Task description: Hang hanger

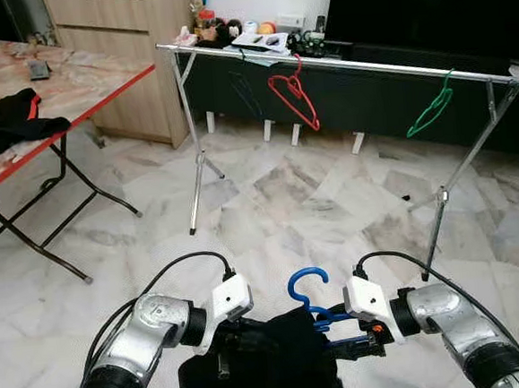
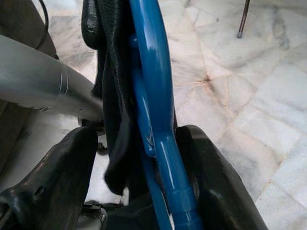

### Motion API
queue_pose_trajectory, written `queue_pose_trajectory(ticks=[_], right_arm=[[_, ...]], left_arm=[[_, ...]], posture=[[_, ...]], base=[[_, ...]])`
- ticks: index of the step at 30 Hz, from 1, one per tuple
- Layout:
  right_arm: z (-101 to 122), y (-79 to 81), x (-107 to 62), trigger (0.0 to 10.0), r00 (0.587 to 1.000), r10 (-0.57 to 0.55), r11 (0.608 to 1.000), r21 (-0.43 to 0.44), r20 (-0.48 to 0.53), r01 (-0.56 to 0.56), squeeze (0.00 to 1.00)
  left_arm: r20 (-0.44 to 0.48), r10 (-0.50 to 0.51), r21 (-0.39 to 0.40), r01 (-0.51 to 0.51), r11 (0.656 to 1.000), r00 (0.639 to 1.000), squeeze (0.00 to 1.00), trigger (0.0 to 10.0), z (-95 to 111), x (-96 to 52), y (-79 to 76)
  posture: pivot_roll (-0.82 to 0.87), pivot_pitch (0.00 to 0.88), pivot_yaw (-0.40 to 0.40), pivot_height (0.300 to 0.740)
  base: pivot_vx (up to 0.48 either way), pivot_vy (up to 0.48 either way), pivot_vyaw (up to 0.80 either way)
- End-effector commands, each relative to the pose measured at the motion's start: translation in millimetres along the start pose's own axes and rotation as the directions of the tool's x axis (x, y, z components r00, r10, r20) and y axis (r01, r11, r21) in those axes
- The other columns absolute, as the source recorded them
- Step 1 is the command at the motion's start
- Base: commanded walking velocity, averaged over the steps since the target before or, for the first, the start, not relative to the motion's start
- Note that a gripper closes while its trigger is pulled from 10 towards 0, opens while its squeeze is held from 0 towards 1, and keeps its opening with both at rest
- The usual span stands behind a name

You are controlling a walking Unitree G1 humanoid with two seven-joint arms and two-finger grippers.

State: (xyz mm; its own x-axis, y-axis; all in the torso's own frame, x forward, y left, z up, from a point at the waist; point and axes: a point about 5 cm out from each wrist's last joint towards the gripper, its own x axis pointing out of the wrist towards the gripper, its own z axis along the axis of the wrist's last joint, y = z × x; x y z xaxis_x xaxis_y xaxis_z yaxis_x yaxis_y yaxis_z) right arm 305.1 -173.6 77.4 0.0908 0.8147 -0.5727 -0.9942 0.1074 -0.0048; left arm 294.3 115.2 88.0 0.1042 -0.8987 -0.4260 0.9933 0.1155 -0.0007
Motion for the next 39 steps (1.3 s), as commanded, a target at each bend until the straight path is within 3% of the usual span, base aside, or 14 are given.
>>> queue_pose_trajectory(ticks=[1,5,13,17,23,24,25,27,28,29,30,37,38,39], right_arm=[[0,-2.7,-8.6,10.0,0.999,0.01,1.0,-0.022,-0.05,-0.011,0.0],[1,-4.2,-12.4,10.0,0.994,0.032,0.998,-0.058,-0.101,-0.038,0.0],[5,-6.5,-7.0,10.0,0.994,0.027,0.996,-0.083,-0.102,-0.035,0.0],[9,-4.3,4.1,10.0,1.0,0.021,0.997,-0.076,-0.018,-0.022,0.0],[4,-0.6,12.1,9.9,0.997,0.035,0.993,-0.108,-0.071,-0.043,0.0],[4,-0.4,12.6,8.6,0.996,0.036,0.993,-0.11,-0.078,-0.045,0.0],[3,-0.1,13.1,5.2,0.995,0.04,0.992,-0.114,-0.087,-0.05,0.0],[0,0.6,13.0,4.0,0.991,0.05,0.99,-0.122,-0.122,-0.065,0.0],[-1,1.4,12.6,7.4,0.989,0.057,0.989,-0.124,-0.135,-0.074,0.0],[-3,2.0,12.4,9.4,0.988,0.06,0.989,-0.129,-0.145,-0.079,0.0],[-5,2.0,12.0,10.0,0.985,0.047,0.988,-0.139,-0.168,-0.071,0.0],[-6,1.1,16.6,10.0,0.987,0.003,0.987,-0.156,-0.159,-0.028,0.0],[-5,1.5,18.2,4.7,0.988,0.002,0.986,-0.162,-0.157,-0.028,0.0],[-5,1.4,18.8,4.7,0.988,-0.001,0.986,-0.165,-0.156,-0.026,0.0]], left_arm=[[-0.061,0.0,0.06,0.004,0.998,0.998,0.0,10.0,-3,-2.3,0.7],[-0.145,0.009,0.102,0.006,0.995,0.989,0.0,10.0,-11,-4.9,1.0],[-0.154,0.007,0.112,0.01,0.994,0.988,0.0,10.0,-12,-5.3,0.5],[-0.171,0.016,0.125,0.006,0.992,0.985,0.0,10.0,-12,-4.6,2.0],[-0.166,0.007,0.15,0.018,0.989,0.986,0.0,10.0,-4,-1.8,3.9],[-0.167,0.006,0.152,0.019,0.988,0.986,0.0,10.0,-4,-1.6,4.0],[-0.168,0.006,0.154,0.02,0.988,0.986,0.0,10.0,-4,-1.3,4.2],[-0.169,0.004,0.156,0.023,0.987,0.986,0.0,10.0,-4,-1.0,4.2],[-0.17,0.003,0.157,0.024,0.987,0.985,0.0,10.0,-4,-0.9,4.0],[-0.171,0.003,0.157,0.024,0.987,0.985,0.0,10.0,-4,-0.7,3.9],[-0.174,0.002,0.163,0.027,0.986,0.985,0.0,10.0,-4,-0.6,3.8],[-0.159,-0.001,0.186,0.031,0.982,0.987,0.0,10.0,4,0.6,3.9],[-0.156,-0.002,0.189,0.032,0.981,0.988,0.0,10.0,5,0.9,4.2],[-0.155,-0.002,0.19,0.032,0.981,0.988,0.0,10.0,6,1.1,4.4]], posture=[[0.06,0.05,-0.074,0.74],[0.06,0.048,-0.074,0.74],[0.06,0.037,-0.075,0.74],[0.06,0.031,-0.073,0.74],[0.07,0.025,-0.076,0.74],[0.07,0.024,-0.077,0.74],[0.07,0.024,-0.077,0.74],[0.07,0.024,-0.077,0.74],[0.07,0.023,-0.078,0.74],[0.07,0.023,-0.078,0.74],[0.07,0.024,-0.079,0.74],[0.07,0.027,-0.08,0.74],[0.07,0.028,-0.081,0.74],[0.07,0.028,-0.081,0.74]], base=[[0.0,0.0,0.0],[0.0,0.0,0.0],[0.0,0.0,0.0],[0.0,0.0,0.0],[0.0,0.0,0.0],[0.0,0.0,0.0],[0.0,0.0,0.0],[0.0,0.0,0.0],[0.0,0.0,0.0],[0.0,0.0,0.0],[0.0,0.0,0.0],[0.0,0.0,0.0],[0.0,0.0,0.0],[0.0,0.0,0.0]])
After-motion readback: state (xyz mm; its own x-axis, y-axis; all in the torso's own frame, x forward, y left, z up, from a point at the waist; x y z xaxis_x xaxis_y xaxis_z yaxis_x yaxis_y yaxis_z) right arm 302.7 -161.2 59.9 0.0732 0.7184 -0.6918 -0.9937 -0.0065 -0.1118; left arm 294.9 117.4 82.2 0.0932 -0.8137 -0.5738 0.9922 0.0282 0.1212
